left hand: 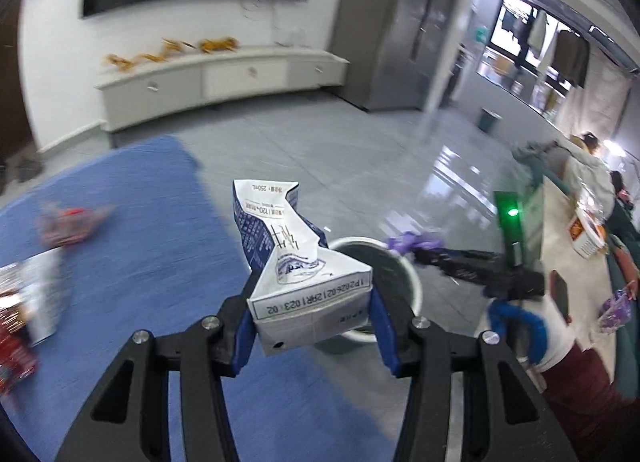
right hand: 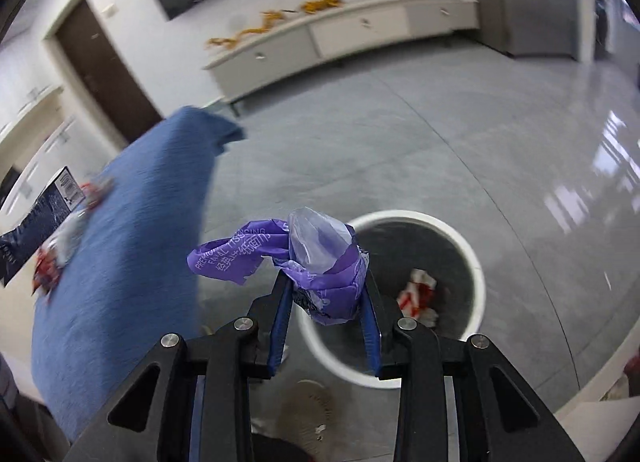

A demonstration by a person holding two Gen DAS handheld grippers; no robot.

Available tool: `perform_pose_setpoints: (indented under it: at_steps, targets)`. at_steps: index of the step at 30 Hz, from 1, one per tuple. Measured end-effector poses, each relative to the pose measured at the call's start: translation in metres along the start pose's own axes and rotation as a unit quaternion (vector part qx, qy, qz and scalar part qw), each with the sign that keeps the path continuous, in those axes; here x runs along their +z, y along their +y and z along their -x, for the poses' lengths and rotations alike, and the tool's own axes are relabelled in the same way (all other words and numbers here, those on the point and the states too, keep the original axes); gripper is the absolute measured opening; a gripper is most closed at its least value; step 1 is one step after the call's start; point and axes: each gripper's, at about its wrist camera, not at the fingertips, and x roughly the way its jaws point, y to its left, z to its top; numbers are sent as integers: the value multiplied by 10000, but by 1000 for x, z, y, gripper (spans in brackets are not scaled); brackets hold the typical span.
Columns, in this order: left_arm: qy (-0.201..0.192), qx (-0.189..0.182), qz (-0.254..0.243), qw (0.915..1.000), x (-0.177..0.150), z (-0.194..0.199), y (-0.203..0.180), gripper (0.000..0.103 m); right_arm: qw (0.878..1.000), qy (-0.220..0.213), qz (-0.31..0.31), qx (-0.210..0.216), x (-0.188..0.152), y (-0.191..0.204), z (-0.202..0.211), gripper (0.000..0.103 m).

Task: Collect trash
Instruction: 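Carry the carton and purple bag over the bin and open both grippers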

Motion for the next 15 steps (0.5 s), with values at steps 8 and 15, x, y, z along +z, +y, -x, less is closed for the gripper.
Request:
perform_pose_setpoints:
  at_steps: [8, 15]
  targets:
    - [486, -546, -38, 9973, 47, -105, -55, 50, 9978, 43, -509, -426, 14, -54, -34, 51]
    - [290, -452, -291, 9981, 61, -106, -66, 52, 9960, 8, -641, -628, 14, -67, -26, 52]
